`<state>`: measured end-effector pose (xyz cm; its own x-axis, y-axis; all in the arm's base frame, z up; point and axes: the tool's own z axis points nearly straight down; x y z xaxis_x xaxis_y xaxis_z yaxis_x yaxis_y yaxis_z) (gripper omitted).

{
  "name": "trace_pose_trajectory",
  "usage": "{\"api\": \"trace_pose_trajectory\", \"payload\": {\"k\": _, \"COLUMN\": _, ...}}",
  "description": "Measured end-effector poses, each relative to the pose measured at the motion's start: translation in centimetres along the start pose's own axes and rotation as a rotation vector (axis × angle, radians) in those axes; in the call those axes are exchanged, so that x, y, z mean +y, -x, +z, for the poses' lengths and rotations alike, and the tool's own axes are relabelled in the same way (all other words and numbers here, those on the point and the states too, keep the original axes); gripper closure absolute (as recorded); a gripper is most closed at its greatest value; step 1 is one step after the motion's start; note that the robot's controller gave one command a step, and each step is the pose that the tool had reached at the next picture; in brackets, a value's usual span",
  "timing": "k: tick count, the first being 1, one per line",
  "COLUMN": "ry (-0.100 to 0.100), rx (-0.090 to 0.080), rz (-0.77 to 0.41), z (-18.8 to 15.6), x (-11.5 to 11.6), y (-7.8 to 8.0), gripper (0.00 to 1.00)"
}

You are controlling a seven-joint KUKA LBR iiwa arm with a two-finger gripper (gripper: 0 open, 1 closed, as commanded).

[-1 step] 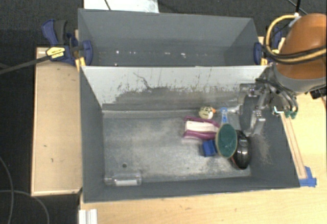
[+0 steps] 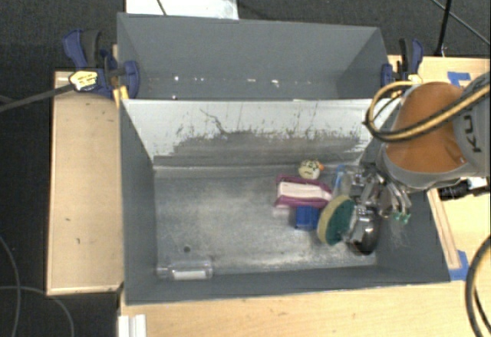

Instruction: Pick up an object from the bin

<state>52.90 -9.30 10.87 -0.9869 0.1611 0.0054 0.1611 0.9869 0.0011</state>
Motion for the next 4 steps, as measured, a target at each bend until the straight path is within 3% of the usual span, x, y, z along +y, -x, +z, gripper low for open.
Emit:
{"api": "trace_pose_trajectory", "payload": {"k": 1, "ry": 0.0, "rx": -0.004, "rz": 0.059, "z": 3.9, "x": -0.6, "y": 0.3, "gripper": 0.0}}
{"api": "trace_pose_trajectory", "payload": {"k": 2, "ry": 0.0, "rx": -0.006, "rz": 0.053, "z": 3.8, "x": -0.6, "y": 0.4, "gripper": 1.0}}
{"api": "trace_pose_trajectory", "payload": {"k": 3, "ry": 0.003, "rx": -0.016, "rz": 0.069, "z": -16.1, "x": 8.6, "y": -2.3, "gripper": 1.0}}
{"api": "trace_pose_trajectory", "payload": {"k": 4, "ry": 0.0, "rx": -0.009, "rz": 0.071, "z": -15.6, "x": 8.3, "y": -2.4, "gripper": 0.0}}
